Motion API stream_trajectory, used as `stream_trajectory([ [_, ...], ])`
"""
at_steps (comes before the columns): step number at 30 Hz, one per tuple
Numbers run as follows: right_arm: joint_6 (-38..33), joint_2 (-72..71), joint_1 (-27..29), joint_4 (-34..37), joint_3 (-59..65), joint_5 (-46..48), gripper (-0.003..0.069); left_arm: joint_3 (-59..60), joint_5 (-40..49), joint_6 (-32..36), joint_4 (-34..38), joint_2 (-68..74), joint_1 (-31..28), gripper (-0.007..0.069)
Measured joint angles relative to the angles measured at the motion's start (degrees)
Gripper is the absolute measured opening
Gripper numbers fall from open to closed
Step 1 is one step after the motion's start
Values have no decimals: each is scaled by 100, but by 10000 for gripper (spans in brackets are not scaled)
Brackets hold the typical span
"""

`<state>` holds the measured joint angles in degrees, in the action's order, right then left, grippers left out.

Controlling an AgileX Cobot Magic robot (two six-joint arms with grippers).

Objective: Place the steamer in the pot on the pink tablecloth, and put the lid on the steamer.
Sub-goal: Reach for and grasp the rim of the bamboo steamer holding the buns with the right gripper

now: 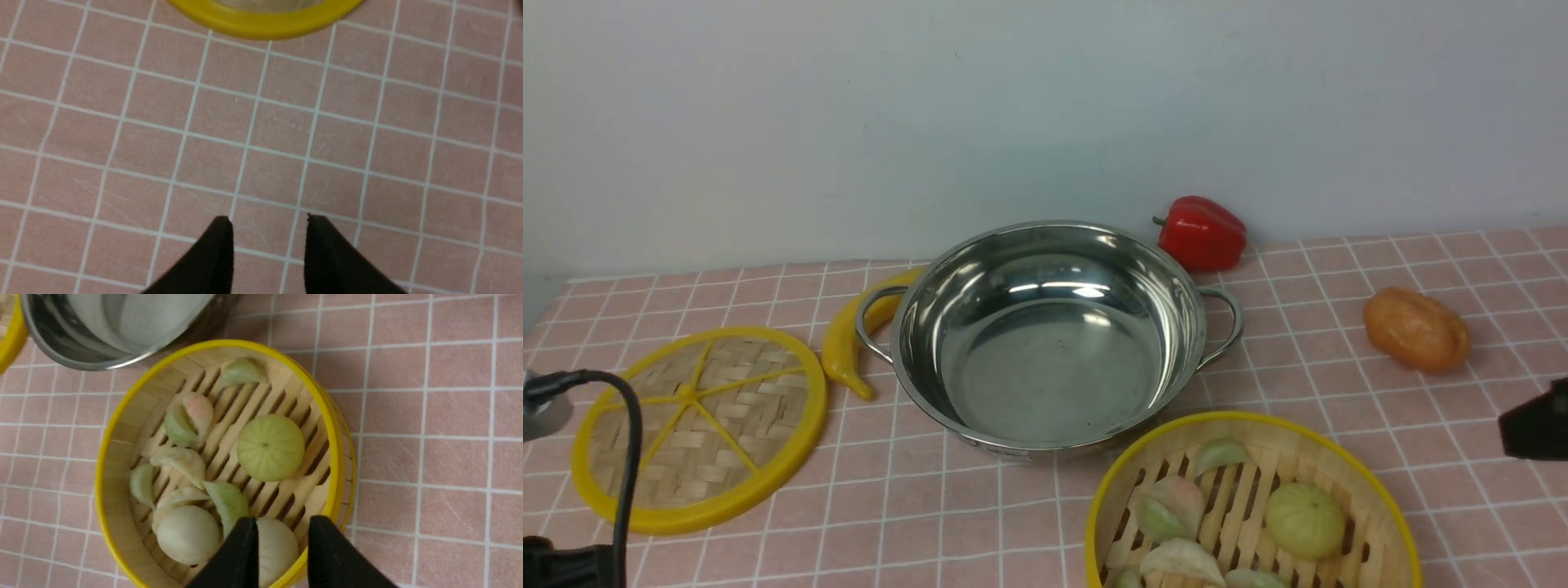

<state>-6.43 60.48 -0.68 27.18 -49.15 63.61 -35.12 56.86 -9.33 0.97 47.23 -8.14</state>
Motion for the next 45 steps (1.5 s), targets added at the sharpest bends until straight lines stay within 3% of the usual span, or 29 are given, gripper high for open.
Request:
stream_trajectory([
  [2,21,161,-142,-84,0,-38,171,0,0,23,0,136,0,243],
  [6,51,513,-1150,26,0,-143,154,0,-41,48,39,443,0,243],
  [8,154,595,-1921,96,-6,-300,153,0,-120,60,130,525,0,243],
  [9,169,601,-1991,73,-6,-316,153,0,-142,68,155,535,0,243],
  [11,725,640,-2733,-463,-50,-442,152,0,-232,119,301,561,0,243],
  [12,796,646,-2771,-541,-50,-445,152,0,-228,119,310,561,0,243],
  [14,1812,690,-3014,-1728,-69,-447,152,-6,-277,231,405,561,0,243],
  [15,2353,719,-3026,-2502,-69,-433,152,-6,-283,293,422,561,0,243],
  [17,2991,791,-3020,-3326,-69,-427,155,-6,-283,354,441,561,0,243],
  [20,3382,918,-3020,-3884,-70,-446,158,-6,-294,394,447,561,0,243],
  [35,3657,2467,-2957,-4204,-75,-1239,188,-6,-294,586,447,561,0,243],
  [45,3351,2790,-2410,-3961,-75,-1608,209,-6,-294,598,447,561,0,243],
])
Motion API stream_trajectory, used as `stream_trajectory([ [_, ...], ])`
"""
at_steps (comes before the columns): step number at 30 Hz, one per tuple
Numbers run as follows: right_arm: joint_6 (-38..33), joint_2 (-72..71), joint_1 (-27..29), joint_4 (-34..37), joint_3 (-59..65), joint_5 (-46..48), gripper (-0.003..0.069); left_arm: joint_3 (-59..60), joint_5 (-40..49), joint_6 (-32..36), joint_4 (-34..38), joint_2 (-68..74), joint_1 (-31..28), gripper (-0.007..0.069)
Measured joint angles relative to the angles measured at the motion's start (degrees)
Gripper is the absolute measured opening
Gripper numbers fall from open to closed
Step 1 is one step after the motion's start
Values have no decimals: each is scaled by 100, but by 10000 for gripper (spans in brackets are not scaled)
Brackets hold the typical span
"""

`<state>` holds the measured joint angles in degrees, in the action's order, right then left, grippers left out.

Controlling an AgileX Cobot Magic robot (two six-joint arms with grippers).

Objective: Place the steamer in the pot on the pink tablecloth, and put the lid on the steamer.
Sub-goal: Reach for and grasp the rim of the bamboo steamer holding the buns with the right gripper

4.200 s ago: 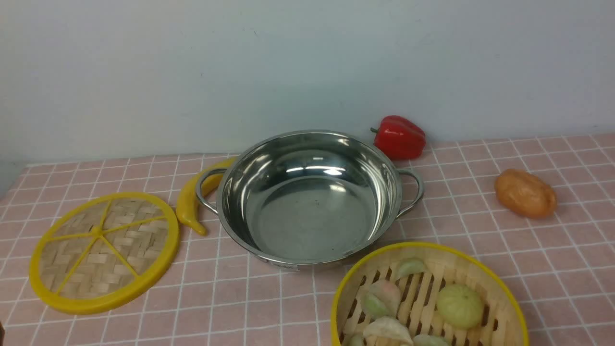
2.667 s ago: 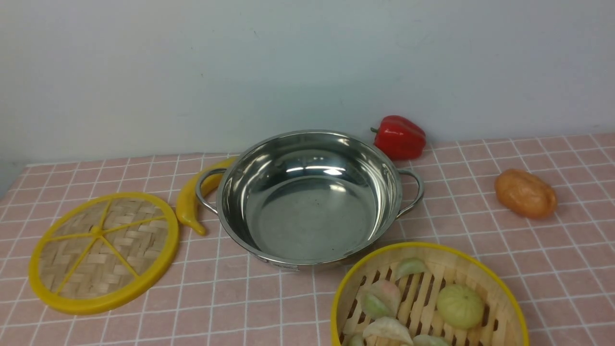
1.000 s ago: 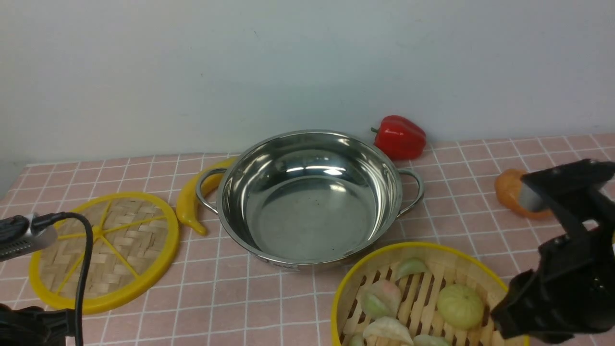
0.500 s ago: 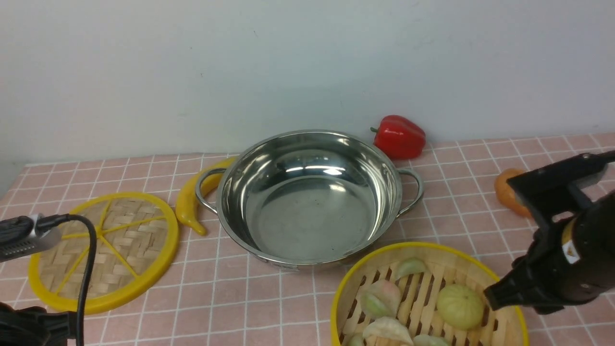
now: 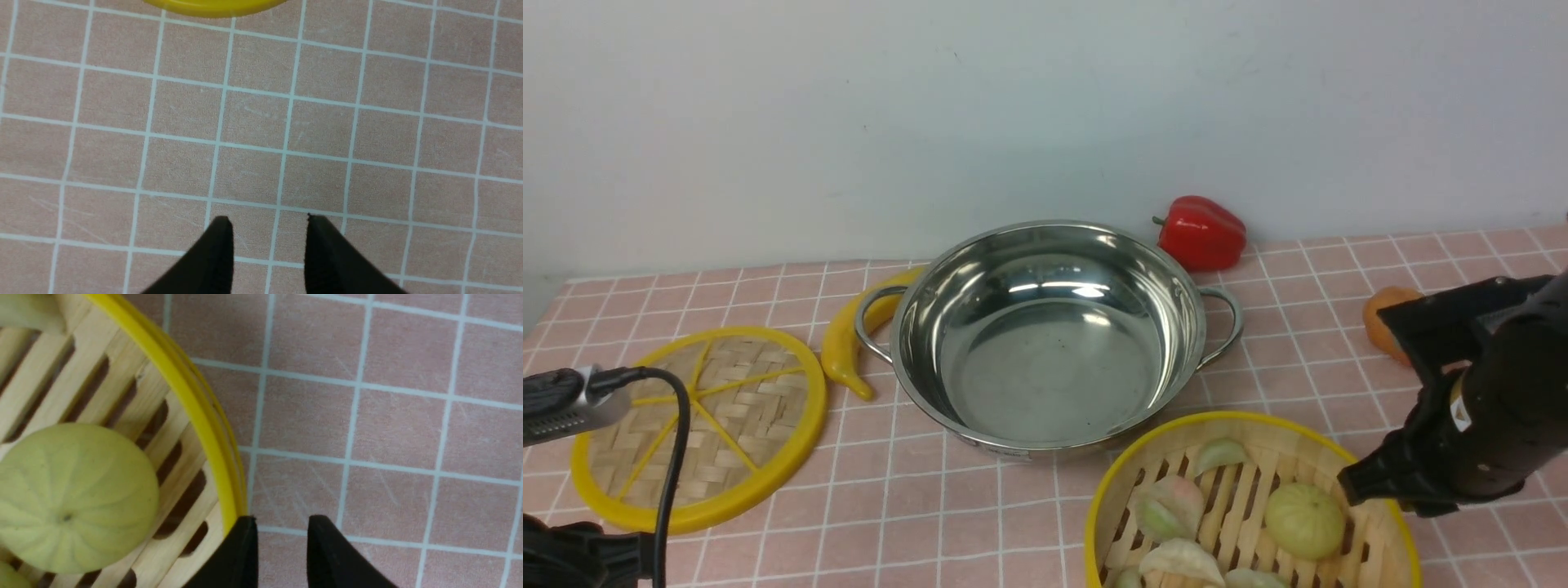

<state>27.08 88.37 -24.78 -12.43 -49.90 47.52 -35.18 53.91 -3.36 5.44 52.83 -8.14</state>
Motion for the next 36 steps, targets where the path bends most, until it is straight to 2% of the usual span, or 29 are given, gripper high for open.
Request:
stream_trajectory([
  [8,-302,0,33,291,-6,-41,218,0,0,4,0,0,0,243],
  [18,-335,5,33,251,-20,-307,235,0,-2,36,0,0,0,243],
  [26,-567,69,33,646,-109,-14,240,0,-6,43,4,0,0,243],
  [33,-663,381,33,731,-103,-159,240,0,-6,50,4,0,0,243],
  [35,-663,512,33,663,-103,-247,223,0,-6,50,4,0,0,243],
  [36,-663,587,33,609,-103,-269,185,0,-12,50,4,0,0,243],
])
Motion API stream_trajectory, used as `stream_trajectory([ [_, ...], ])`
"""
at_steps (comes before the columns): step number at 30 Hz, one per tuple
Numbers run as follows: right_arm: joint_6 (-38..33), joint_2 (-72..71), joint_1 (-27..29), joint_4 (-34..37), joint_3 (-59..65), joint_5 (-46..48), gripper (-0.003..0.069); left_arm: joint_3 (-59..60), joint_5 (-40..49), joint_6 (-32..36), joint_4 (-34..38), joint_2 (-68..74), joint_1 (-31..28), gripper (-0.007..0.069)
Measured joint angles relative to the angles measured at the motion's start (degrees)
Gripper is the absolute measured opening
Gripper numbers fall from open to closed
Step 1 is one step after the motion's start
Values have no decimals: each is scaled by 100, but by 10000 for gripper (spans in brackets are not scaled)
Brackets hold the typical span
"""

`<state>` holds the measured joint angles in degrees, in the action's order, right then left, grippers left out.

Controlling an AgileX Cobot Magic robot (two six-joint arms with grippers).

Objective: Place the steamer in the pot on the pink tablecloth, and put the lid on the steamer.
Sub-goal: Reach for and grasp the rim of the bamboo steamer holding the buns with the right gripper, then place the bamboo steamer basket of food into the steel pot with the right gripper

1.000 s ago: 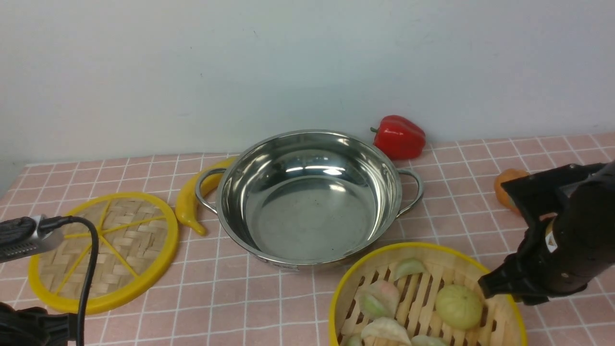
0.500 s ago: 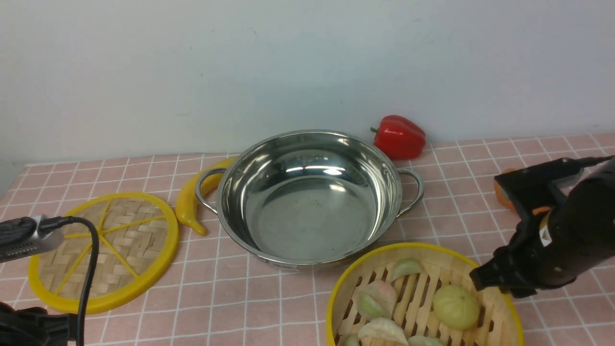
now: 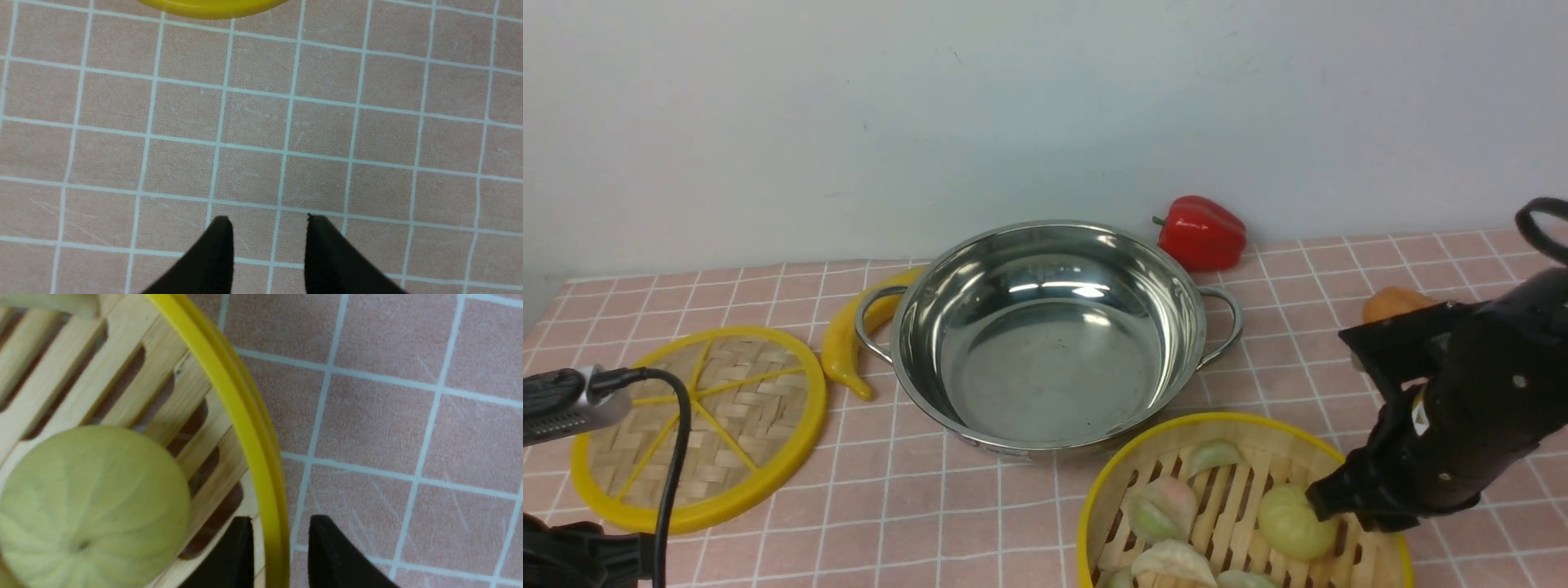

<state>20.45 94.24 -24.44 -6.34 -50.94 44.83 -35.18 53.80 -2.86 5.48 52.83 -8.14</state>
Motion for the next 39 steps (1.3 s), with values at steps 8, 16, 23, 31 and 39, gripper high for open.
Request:
stream_trajectory([
  [8,27,-110,-10,-314,-56,488,61,0,0,0,0,0,0,243],
  [16,-519,-993,-10,-372,-996,2213,80,0,0,0,0,0,0,243],
  [23,-1224,-1052,-4,364,-2163,2633,80,0,0,0,-6,0,0,243],
  [31,-1415,412,-11,676,-4258,2694,80,0,0,12,-6,0,0,243],
  [39,-1415,2523,-11,829,-6774,2705,80,0,0,45,-6,0,0,243],
])
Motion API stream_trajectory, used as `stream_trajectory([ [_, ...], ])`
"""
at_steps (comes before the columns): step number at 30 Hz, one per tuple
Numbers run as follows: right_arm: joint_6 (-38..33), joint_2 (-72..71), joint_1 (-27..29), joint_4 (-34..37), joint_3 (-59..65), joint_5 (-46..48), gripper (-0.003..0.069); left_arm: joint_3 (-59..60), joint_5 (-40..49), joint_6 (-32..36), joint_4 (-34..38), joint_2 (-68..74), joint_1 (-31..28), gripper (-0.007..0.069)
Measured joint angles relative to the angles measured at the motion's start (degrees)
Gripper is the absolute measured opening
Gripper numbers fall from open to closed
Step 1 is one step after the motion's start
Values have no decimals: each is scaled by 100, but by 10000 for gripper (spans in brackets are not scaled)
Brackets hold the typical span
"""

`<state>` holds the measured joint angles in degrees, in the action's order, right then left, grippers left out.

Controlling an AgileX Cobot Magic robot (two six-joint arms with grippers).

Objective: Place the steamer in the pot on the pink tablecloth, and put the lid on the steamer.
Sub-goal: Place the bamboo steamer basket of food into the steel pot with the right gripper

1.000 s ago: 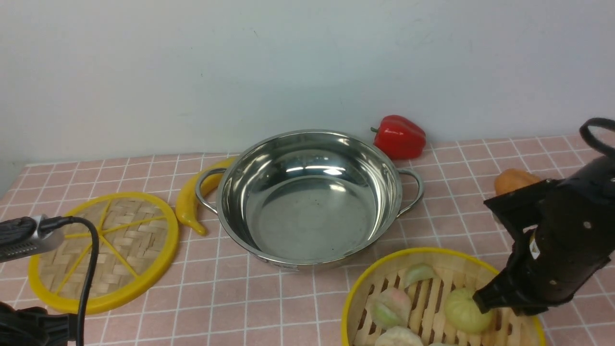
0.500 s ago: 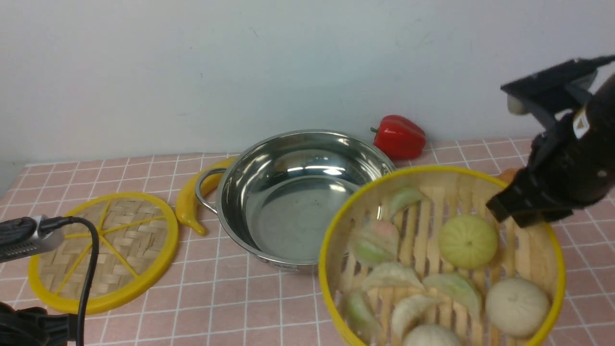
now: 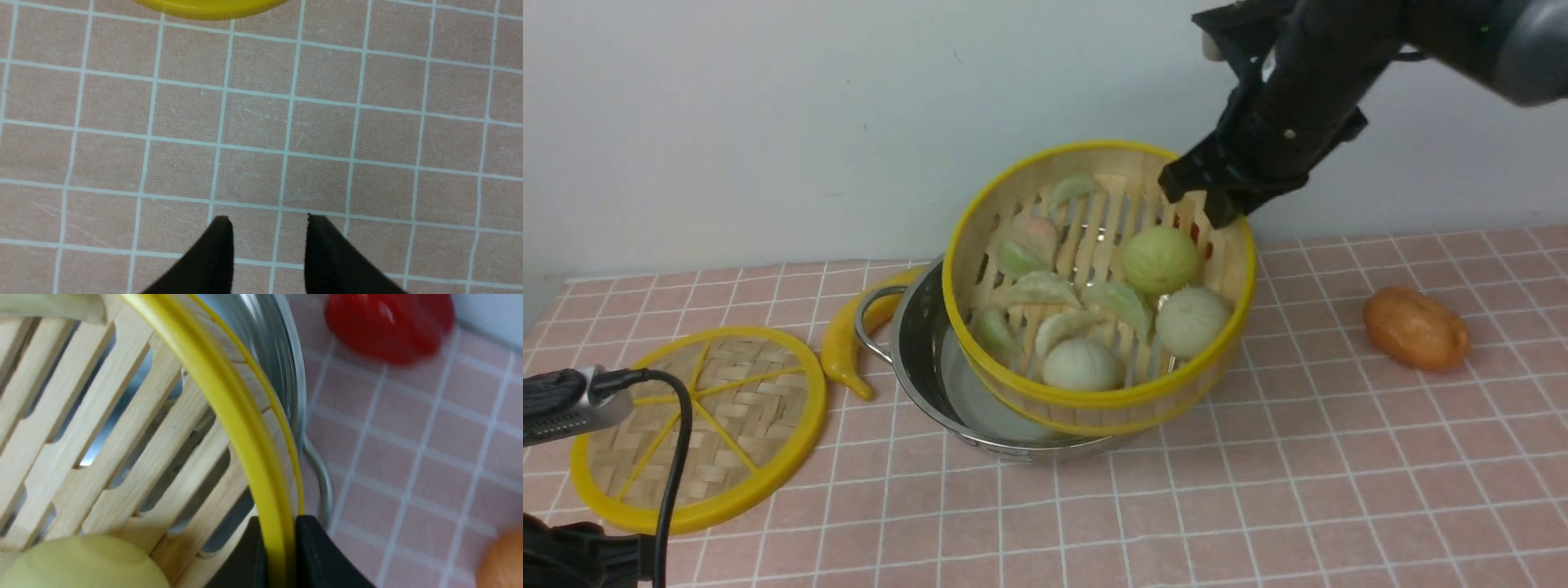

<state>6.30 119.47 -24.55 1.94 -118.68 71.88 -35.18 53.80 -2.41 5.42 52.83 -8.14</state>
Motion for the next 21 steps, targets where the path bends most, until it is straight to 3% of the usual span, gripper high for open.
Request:
stream_trajectory([
  [8,0,1286,0,456,-1584,-29,80,0,-5,5,0,0,0,243],
  [21,-1,2141,0,533,-1632,-6,80,0,-184,5,0,0,0,243],
])
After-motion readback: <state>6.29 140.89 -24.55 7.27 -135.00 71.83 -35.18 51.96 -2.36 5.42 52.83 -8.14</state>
